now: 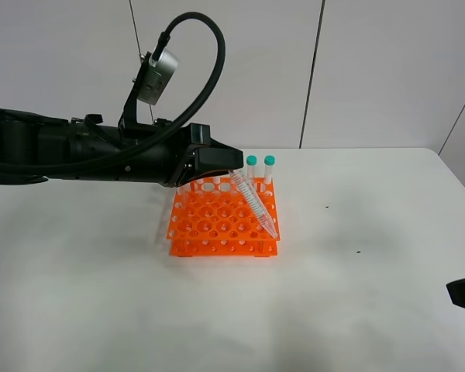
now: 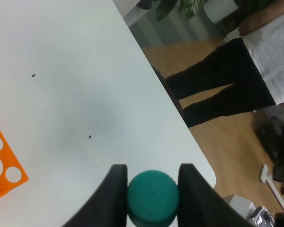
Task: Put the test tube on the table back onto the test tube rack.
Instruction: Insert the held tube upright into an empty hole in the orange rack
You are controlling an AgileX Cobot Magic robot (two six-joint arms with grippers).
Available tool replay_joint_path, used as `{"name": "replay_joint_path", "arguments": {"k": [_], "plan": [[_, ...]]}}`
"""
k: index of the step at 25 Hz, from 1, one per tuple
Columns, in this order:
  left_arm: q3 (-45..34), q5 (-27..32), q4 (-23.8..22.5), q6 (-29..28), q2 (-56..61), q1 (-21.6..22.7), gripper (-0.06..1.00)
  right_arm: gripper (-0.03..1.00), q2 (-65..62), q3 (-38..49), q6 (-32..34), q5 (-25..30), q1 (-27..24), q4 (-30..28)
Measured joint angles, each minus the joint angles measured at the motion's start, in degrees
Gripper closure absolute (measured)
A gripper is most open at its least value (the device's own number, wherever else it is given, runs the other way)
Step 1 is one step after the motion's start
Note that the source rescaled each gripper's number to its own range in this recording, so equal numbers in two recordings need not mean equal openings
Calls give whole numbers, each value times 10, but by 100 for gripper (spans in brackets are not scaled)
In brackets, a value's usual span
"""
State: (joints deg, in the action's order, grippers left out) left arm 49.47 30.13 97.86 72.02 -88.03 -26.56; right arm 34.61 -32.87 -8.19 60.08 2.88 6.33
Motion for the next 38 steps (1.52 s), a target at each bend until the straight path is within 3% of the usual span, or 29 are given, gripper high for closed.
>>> {"name": "replay_joint_path", "arguments": {"k": [6, 11, 15, 26, 32, 38], "plan": [[0, 0, 0, 0, 0, 0, 94, 8, -221, 40, 9, -12, 0, -24], [0, 0, 0, 0, 0, 0, 94, 8, -305, 42, 43, -13, 0, -49], [0, 0, 0, 0, 0, 0, 94, 8, -322, 42, 72, -13, 0, -66], [0, 0, 0, 0, 1, 0, 94, 8, -340, 43, 76, -13, 0, -68], [1, -15, -1, -30, 73, 7, 94, 8, -340, 43, 76, -13, 0, -68], [1, -80, -57, -47, 149, 7, 94, 8, -340, 43, 76, -13, 0, -68]]}}
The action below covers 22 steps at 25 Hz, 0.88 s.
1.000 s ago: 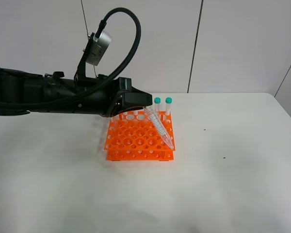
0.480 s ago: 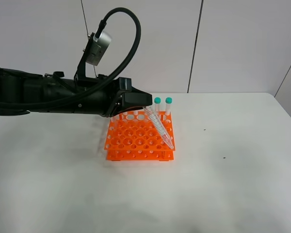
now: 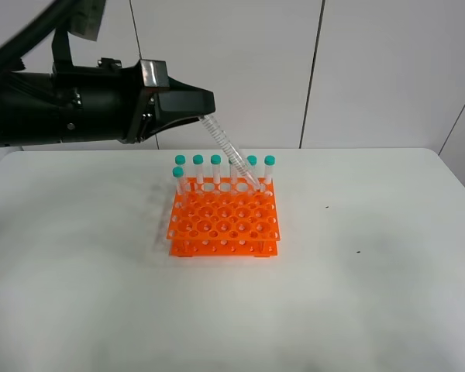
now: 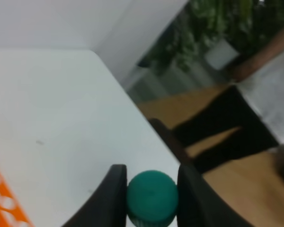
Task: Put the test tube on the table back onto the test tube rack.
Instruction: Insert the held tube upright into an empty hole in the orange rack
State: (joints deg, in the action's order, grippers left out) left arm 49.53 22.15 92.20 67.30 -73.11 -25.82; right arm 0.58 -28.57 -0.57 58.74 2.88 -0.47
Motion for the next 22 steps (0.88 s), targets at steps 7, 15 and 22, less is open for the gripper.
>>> {"name": "replay_joint_path", "arguments": {"k": [7, 15, 22], "plan": [[0, -104, -121, 4, 15, 0, 94, 8, 0, 0, 0, 0, 0, 0], [0, -218, -550, -273, 15, -12, 94, 8, 0, 0, 0, 0, 0, 0], [-21, -330, -877, -560, -4, -68, 94, 8, 0, 0, 0, 0, 0, 0]]}}
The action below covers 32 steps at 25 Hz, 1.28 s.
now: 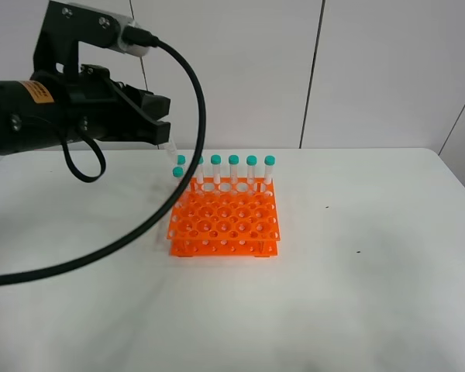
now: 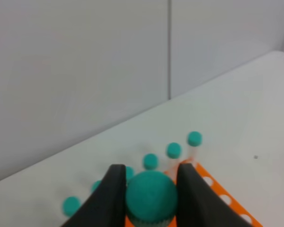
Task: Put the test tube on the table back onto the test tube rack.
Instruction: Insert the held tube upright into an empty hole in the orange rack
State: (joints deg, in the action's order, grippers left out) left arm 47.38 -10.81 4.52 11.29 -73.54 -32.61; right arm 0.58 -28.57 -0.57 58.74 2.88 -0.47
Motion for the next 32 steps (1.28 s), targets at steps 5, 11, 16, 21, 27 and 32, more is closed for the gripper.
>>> {"name": "replay_joint_path", "arguments": {"k": [5, 11, 16, 21, 27, 32], "plan": [[10, -24, -22, -28, -70, -25, 94, 8, 0, 0, 0, 0, 0, 0], [104, -8, -22, -34, -167, -27, 94, 8, 0, 0, 0, 0, 0, 0], [168, 16, -22, -44, -238, -9, 94, 8, 0, 0, 0, 0, 0, 0], [183, 23, -22, -91, -266, 34, 94, 8, 0, 0, 0, 0, 0, 0], [177, 8, -22, -76, -266, 35, 94, 8, 0, 0, 0, 0, 0, 0], [142, -38, -22, -72, -266, 35, 94, 8, 0, 0, 0, 0, 0, 0]]}}
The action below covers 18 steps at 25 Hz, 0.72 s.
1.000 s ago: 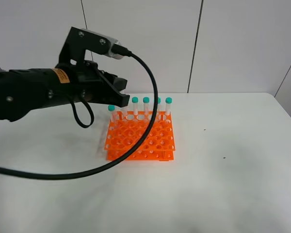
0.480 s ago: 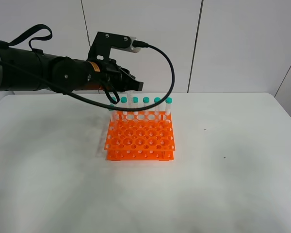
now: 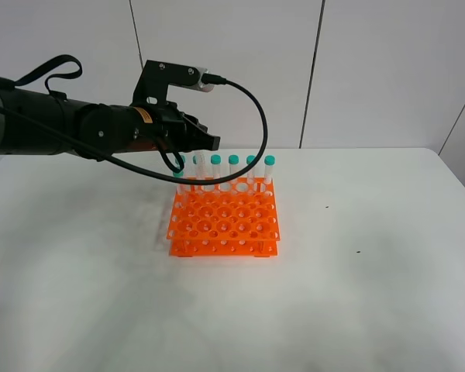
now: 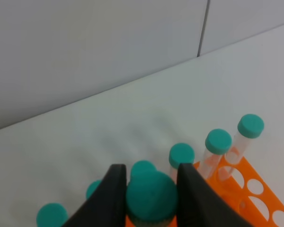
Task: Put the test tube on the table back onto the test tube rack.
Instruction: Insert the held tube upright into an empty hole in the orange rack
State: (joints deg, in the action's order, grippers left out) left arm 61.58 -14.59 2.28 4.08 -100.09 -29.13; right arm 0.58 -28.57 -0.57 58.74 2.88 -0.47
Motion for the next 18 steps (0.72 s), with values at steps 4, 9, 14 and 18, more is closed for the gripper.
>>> {"name": "replay_joint_path", "arguments": {"k": [4, 9, 14, 18], "plan": [[-7, -28, 0, 0, 0, 7, 94, 8, 0, 0, 0, 0, 0, 0], [-7, -31, -1, 9, -2, 12, 94, 8, 0, 0, 0, 0, 0, 0], [-7, -21, -1, 11, -23, 12, 94, 8, 0, 0, 0, 0, 0, 0], [-7, -23, -2, 12, -32, 12, 94, 8, 0, 0, 0, 0, 0, 0]]}}
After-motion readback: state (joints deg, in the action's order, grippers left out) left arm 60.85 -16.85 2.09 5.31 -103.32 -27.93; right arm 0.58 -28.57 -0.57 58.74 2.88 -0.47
